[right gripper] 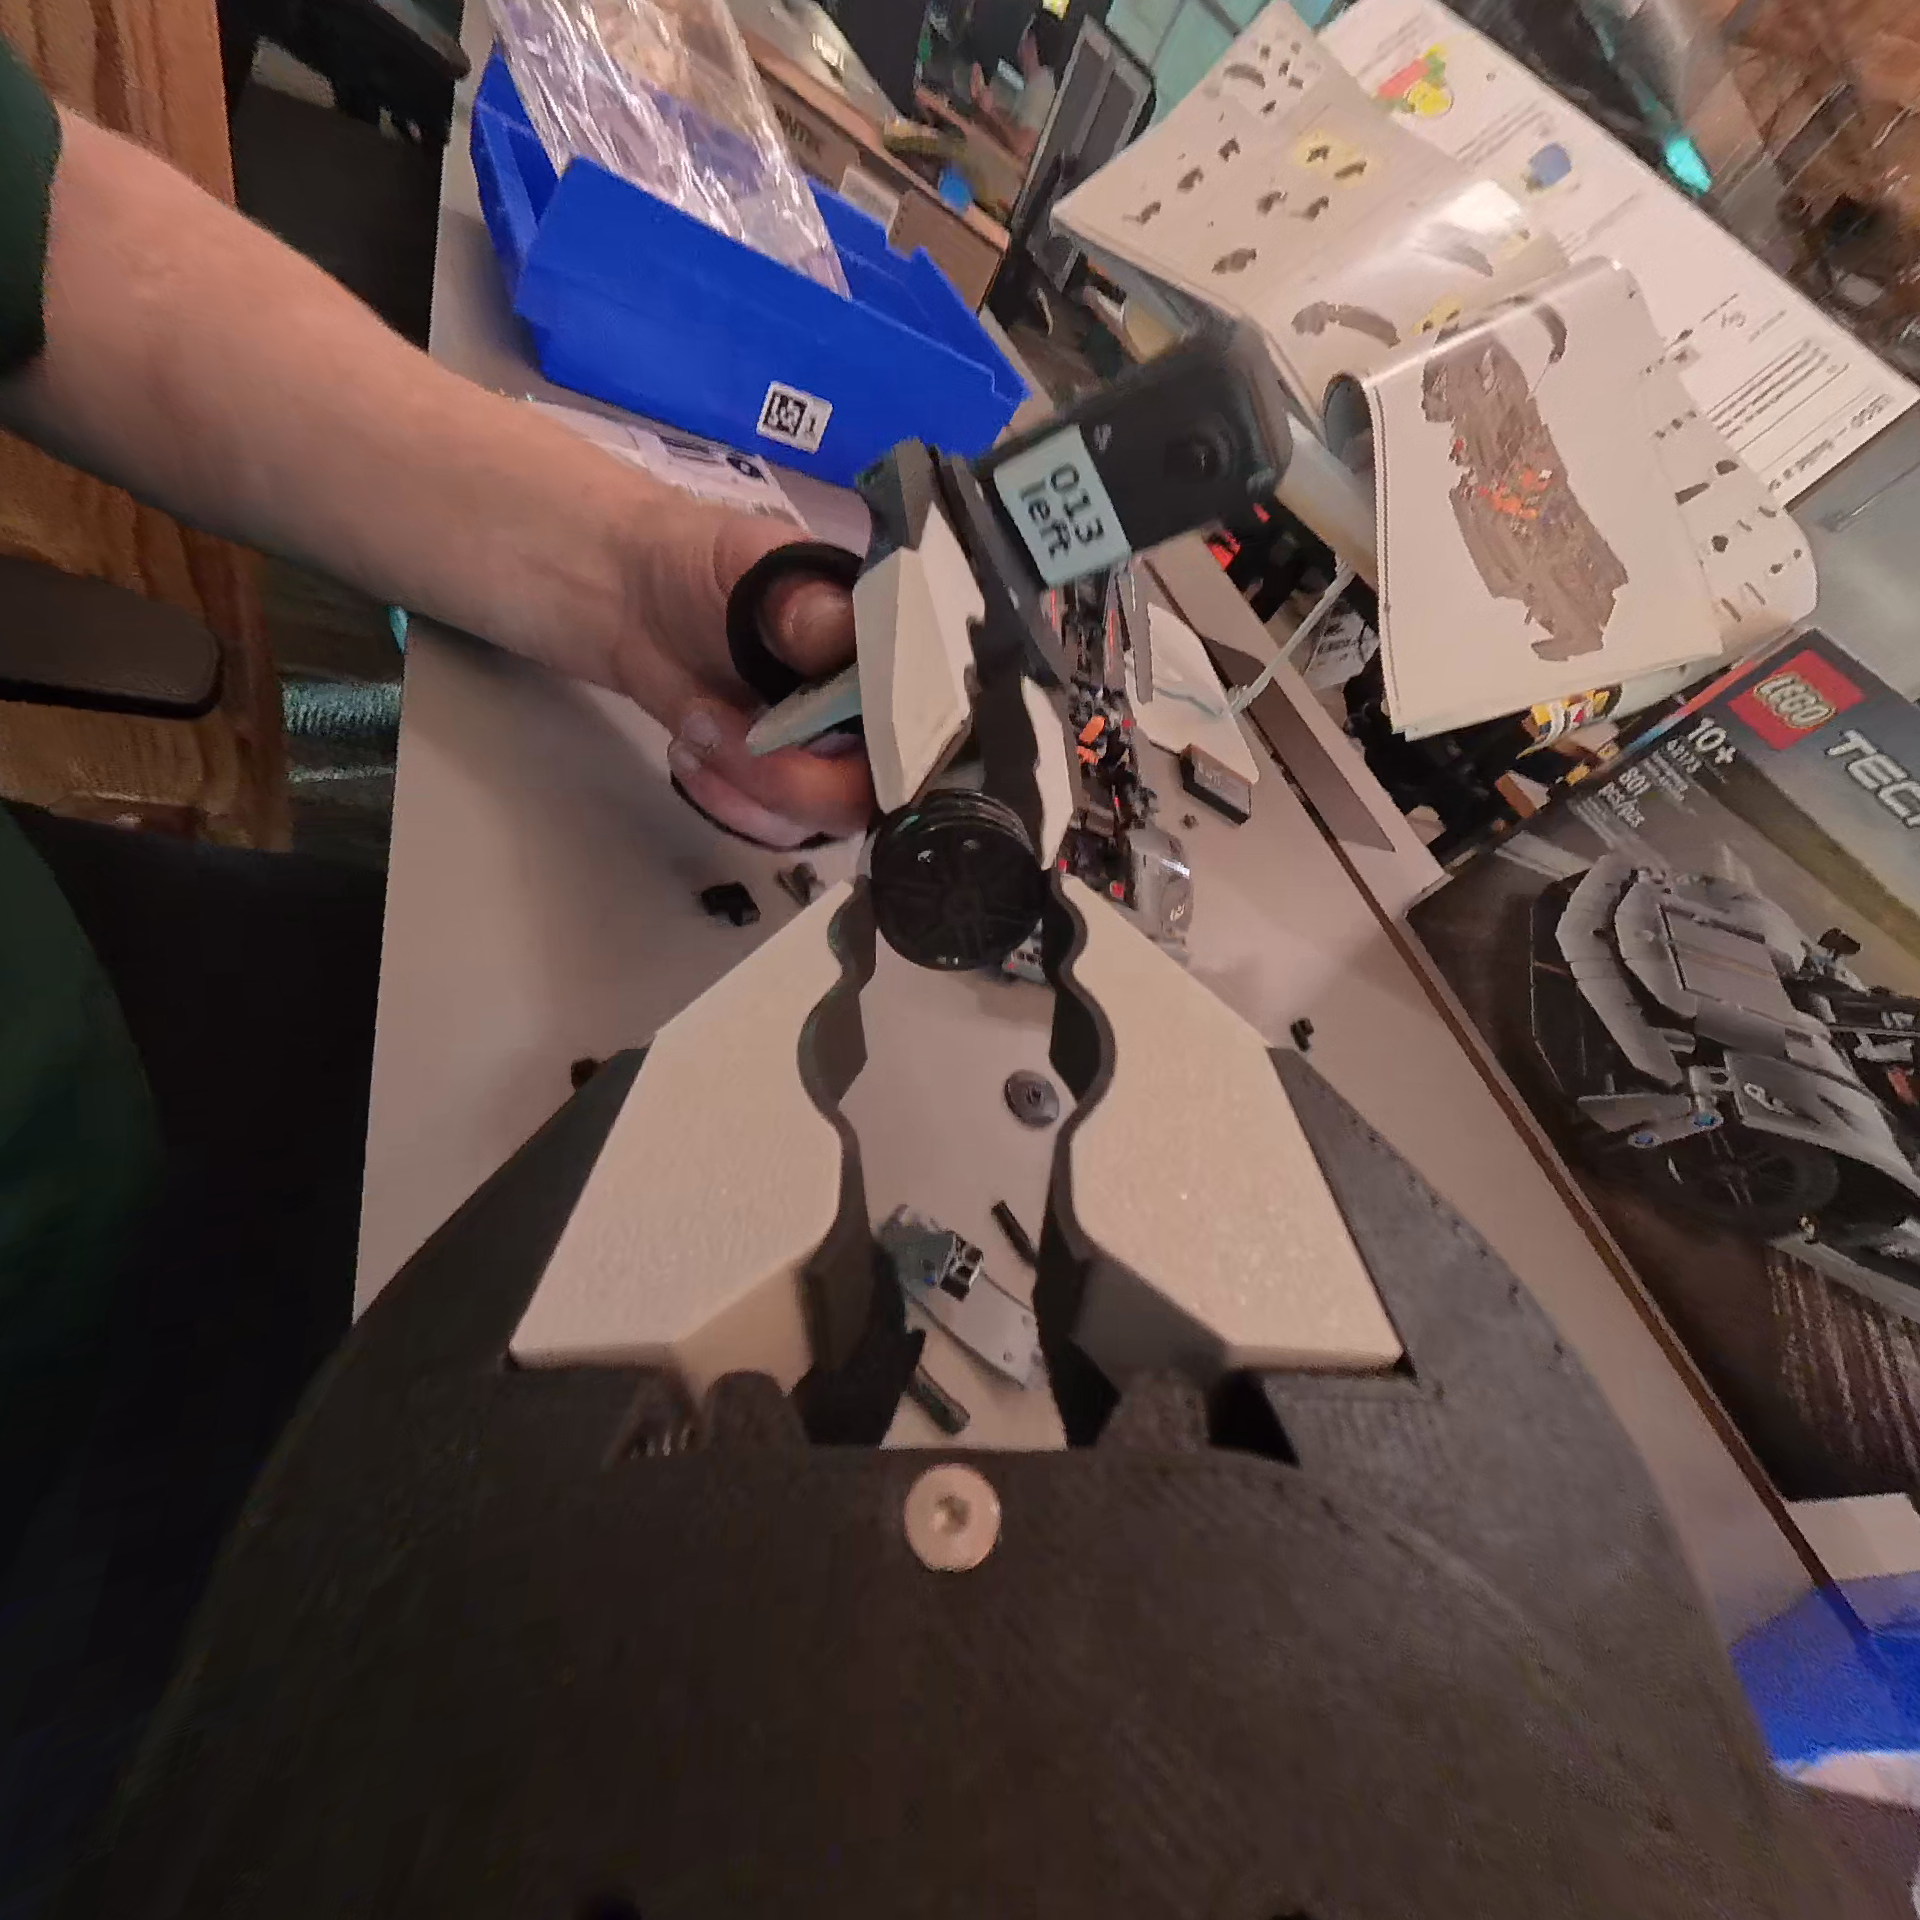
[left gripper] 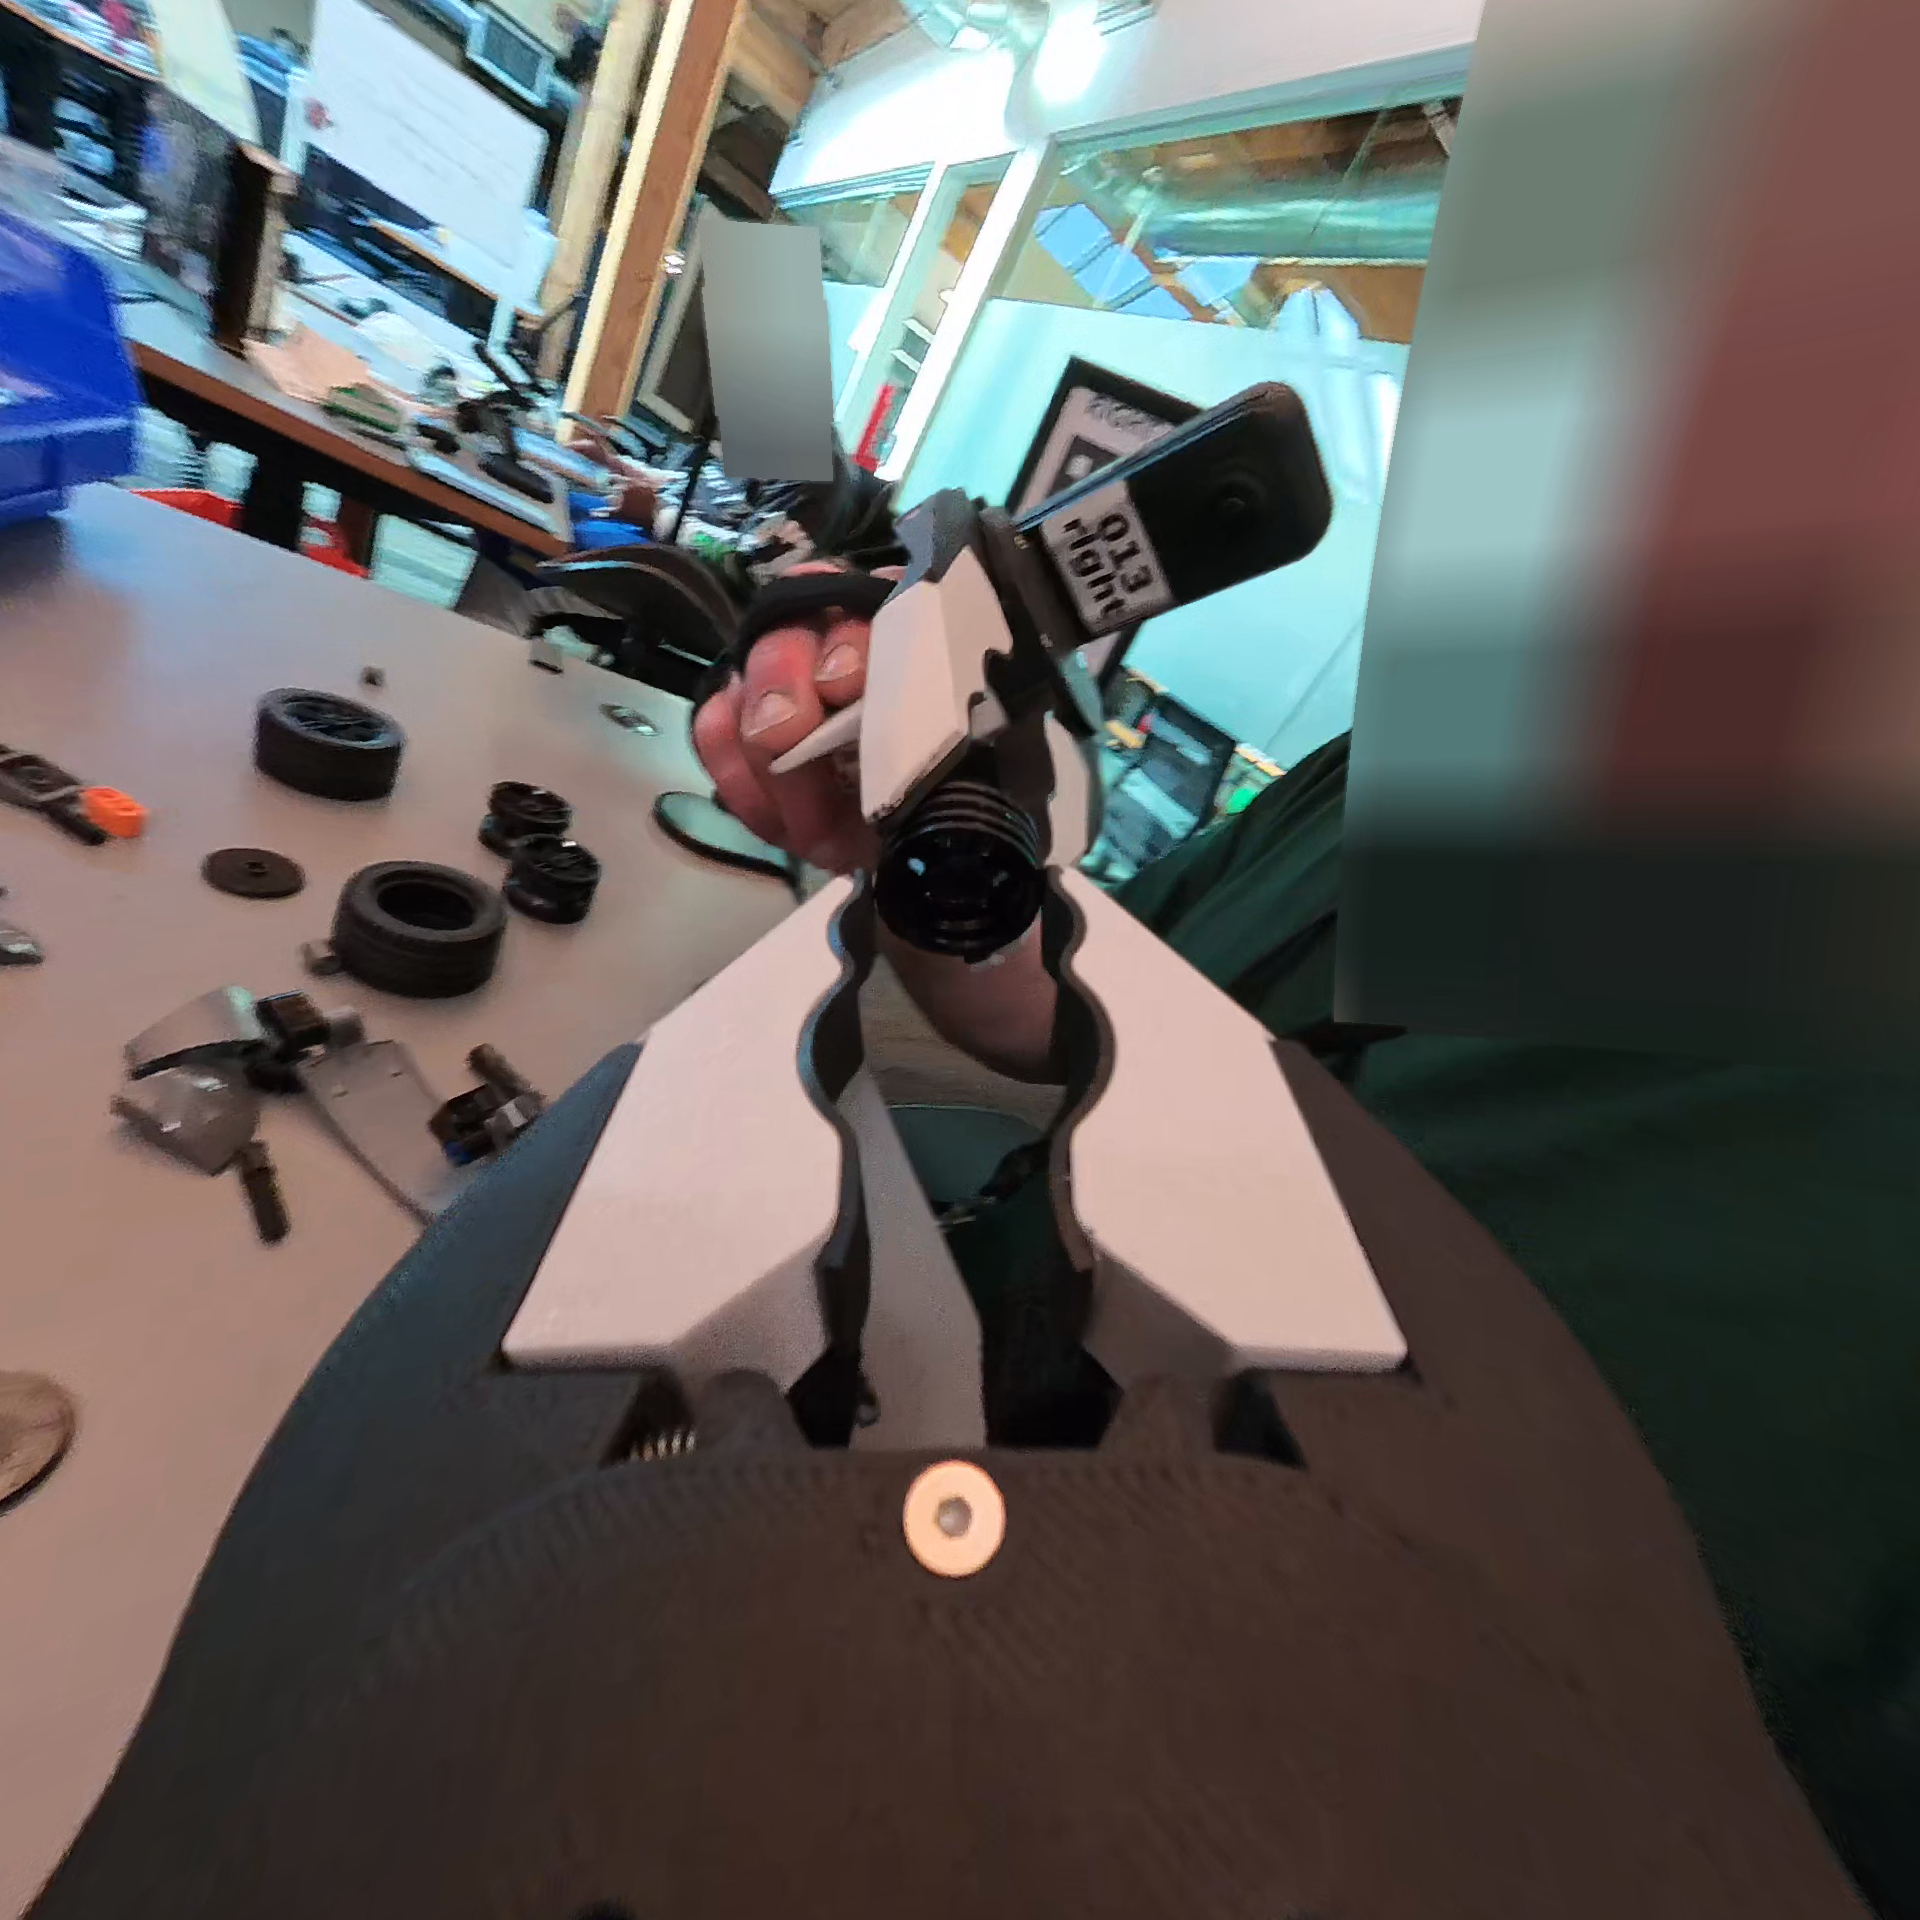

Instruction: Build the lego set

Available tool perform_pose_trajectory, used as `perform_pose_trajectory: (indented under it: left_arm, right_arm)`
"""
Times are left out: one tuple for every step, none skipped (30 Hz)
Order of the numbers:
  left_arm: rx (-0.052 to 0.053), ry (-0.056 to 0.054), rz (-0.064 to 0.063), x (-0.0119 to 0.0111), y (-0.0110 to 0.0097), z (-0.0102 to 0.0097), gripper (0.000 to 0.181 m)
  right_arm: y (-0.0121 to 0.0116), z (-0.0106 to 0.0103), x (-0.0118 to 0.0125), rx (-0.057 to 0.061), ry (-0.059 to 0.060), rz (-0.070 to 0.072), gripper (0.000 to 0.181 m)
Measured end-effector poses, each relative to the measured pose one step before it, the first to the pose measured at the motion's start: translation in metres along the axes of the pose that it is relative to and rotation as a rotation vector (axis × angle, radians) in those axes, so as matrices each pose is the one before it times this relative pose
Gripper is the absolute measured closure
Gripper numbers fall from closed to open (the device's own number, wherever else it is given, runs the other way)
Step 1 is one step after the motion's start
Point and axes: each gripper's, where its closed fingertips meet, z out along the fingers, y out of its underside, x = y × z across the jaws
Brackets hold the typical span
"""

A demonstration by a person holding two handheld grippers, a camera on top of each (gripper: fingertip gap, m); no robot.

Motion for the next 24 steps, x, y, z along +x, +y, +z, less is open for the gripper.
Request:
perform_pose_trajectory:
  left_arm:
    - [0.0013,-0.0379,0.0125,-0.00396,-0.0012,-0.00284,0.15]
    - [0.009,-0.0313,0.0034,-0.00303,-0.00255,-0.00366,0.148]
    - [-0.0144,-0.0473,0.0104,-0.00466,0.00079,-0.00282,0.147]
    - [-0.0443,-0.063,0.0266,-0.00585,0.00531,-0.00166,0.147]
    - [-0.0442,-0.0544,0.0333,-0.00385,0.00586,-0.00111,0.148]
    - [-0.0288,-0.0291,0.035,0.00065,0.00404,-0.00087,0.151]
    - [-0.0305,-0.0243,0.0367,0.00216,0.00428,0.00005,0.152]
    - [-0.033,-0.0285,0.0377,0.00183,0.0046,0.00051,0.153]
    - [-0.0302,-0.0253,0.0413,0.00248,0.00454,0.00103,0.154]
    - [-0.0308,-0.0212,0.047,0.00297,0.00516,0.00196,0.156]
    - [-0.0349,-0.0245,0.0418,0.00192,0.00608,0.00297,0.158]
    - [-0.0351,-0.0178,0.0333,0.00195,0.00616,0.0035,0.16]
    - [-0.0297,-0.0133,0.0235,0.00167,0.00527,0.00371,0.16]
    - [-0.0238,-0.0098,0.0164,0.00111,0.00413,0.00332,0.161]
    - [-0.0187,-0.0025,0.0127,0.00148,0.00338,0.00275,0.163]
    - [-0.0126,-0.0012,0.0101,0.00078,0.00234,0.00207,0.163]
    - [-0.0049,-0.003,0.0064,0.00013,0.00128,0.00173,0.164]
    - [-0.0043,0.0072,0.0031,0.00129,0.00132,0.0019,0.165]
    - [-0.0062,0.0082,0.0041,0.00156,0.00159,0.00197,0.165]
    - [-0.009,-0.0051,0.0098,-0.00009,0.00177,0.00198,0.166]
    - [-0.0154,-0.0083,0.0108,-0.00056,0.00267,0.00209,0.167]
    - [-0.0157,-0.0029,0.0069,0.00011,0.00254,0.00205,0.168]
    - [-0.0097,0.001,0.0055,0.00061,0.00176,0.00187,0.168]
    - [-0.0098,0.0011,0.0051,0.00054,0.00184,0.0017,0.168]
  right_arm:
    - [0.00372,-0.00171,0.00013,-0.0193,-0.0123,0.0056,0.151]
    - [0.00399,-0.0017,-0.0015,-0.0225,-0.0234,0.0082,0.151]
    - [0.00494,-0.00106,-0.00206,-0.0309,-0.0273,0.0062,0.151]
    - [0.00688,-0.00013,-0.00355,-0.0425,-0.0353,0.0046,0.151]
    - [0.00925,0.00126,-0.00635,-0.056,-0.0522,0.0078,0.151]
    - [0.01049,0.00279,-0.00652,-0.0616,-0.0499,0.0058,0.151]
    - [0.01005,0.00376,-0.00458,-0.0566,-0.0337,-0.0012,0.152]
    - [0.00881,0.00447,-0.00518,-0.0493,-0.0366,0.0008,0.151]
    - [0.00651,0.00421,-0.00524,-0.0388,-0.0368,0.004,0.151]
    - [0.00353,0.00366,-0.00328,-0.0244,-0.0241,0.0037,0.151]
    - [0.00224,0.00321,-0.00324,-0.0202,-0.0258,0.007,0.151]
    - [0.003,0.00314,-0.00339,-0.0263,-0.028,0.0073,0.151]
    - [0.00431,0.00324,-0.00171,-0.0354,-0.0179,0.0052,0.151]
    - [0.00461,0.0034,-0.00112,-0.0377,-0.0155,0.0035,0.151]
    - [0.00384,0.00325,-0.00199,-0.0317,-0.0207,0.003,0.151]
    - [0.00252,0.00309,-0.00146,-0.0237,-0.0182,0.0026,0.151]
    - [0.00136,0.00261,-0.00113,-0.0175,-0.0147,0.0027,0.151]
    - [0.00012,0.00209,-0.00062,-0.0108,-0.0106,0.0014,0.151]
    - [-0.00091,0.00148,-0.0005,-0.0062,-0.0075,0.0004,0.151]
    - [-0.00084,0.00118,-0.0003,-0.0077,-0.006,-0.0003,0.151]
    - [-0.00057,0.00113,0.00088,-0.0094,0.0016,-0.002,0.151]
    - [-0.00029,0.00123,0.00056,-0.0102,-0.0012,0.0006,0.151]
    - [0.00012,0.00119,-0.00074,-0.0114,-0.0099,0.0009,0.151]
    - [-0.00062,0.00056,-0.00055,-0.006,-0.008,-0.0024,0.151]
